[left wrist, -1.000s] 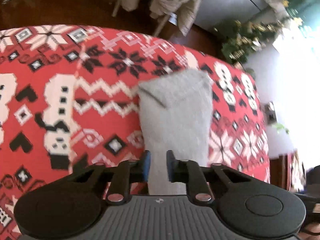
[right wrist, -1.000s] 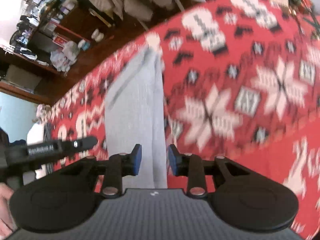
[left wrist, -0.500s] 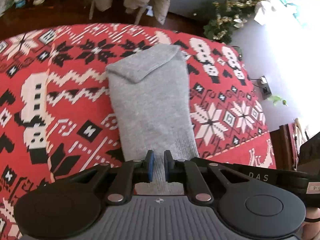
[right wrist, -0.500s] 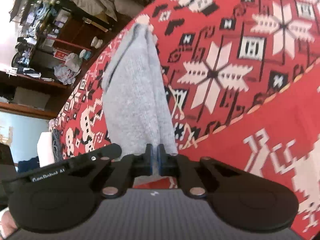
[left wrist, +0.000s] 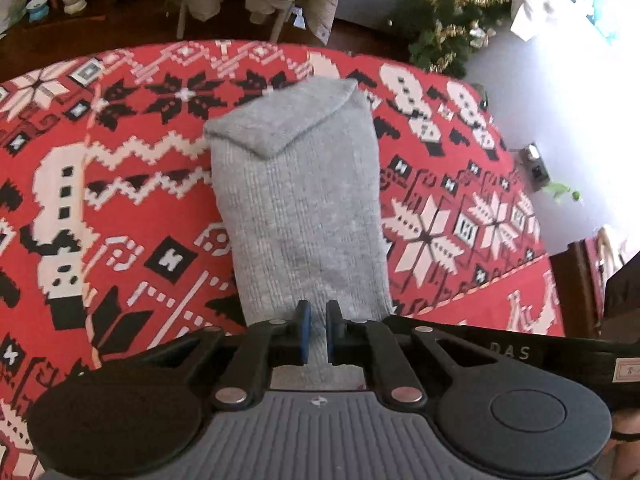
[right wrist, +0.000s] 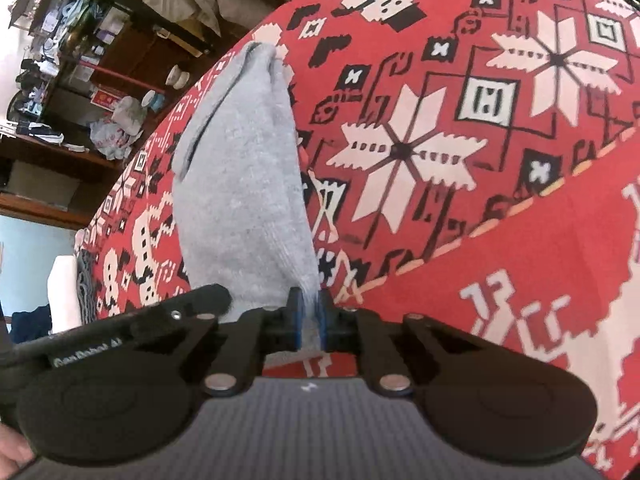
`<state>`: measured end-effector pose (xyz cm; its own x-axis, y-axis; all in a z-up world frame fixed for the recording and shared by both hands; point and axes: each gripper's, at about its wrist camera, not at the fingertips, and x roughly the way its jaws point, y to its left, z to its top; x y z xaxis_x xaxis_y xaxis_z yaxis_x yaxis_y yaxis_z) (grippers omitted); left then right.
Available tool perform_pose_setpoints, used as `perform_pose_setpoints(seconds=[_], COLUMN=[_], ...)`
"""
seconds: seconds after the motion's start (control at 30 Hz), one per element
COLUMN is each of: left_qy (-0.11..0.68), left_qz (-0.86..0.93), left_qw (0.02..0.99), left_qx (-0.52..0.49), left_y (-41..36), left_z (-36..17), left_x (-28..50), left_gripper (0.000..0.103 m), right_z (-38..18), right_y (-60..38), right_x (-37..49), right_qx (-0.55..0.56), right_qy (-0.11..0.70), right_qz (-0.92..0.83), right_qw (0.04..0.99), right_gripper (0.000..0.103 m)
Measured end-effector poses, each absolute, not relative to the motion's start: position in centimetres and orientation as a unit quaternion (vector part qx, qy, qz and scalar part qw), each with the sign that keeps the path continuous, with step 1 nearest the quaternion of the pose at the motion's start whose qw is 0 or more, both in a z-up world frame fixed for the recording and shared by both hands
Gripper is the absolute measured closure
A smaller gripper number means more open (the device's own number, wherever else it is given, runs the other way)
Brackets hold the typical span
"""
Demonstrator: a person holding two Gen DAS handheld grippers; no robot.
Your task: Fold clothes
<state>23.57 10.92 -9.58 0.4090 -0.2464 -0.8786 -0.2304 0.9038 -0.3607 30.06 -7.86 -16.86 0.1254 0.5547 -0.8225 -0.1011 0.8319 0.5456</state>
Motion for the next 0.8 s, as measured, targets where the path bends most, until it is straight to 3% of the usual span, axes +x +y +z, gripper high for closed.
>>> perform_pose_setpoints(seconds=[0.17, 0.43, 0.8], left_qy=[0.512, 0.490, 0.527], left_qz=[0.006, 0.019, 0.021], left_qw=[0.822, 0.824, 0.786], left_qx=[-0.249, -0.282, -0.324], left_y=[12.7, 14.9, 15.1], left_z=[-7.3, -8.6, -12.4], left_x=[23.8, 28.1, 29.2], left_gripper=[0.095, 0.096, 0.099], right_z=[-13.3, -9.5, -13.9], right_y=[-8.1, -0.8, 2.3], right_x=[31.2, 35.7, 38.6], right_qx=[0.144, 0.029, -0.016], right_qy=[0.599, 0.516, 0.542], right_qz=[0.229, 0.282, 0.276], right_qw=[0.754, 0.808, 0.793], right_gripper=[0.090, 0.090, 0.092])
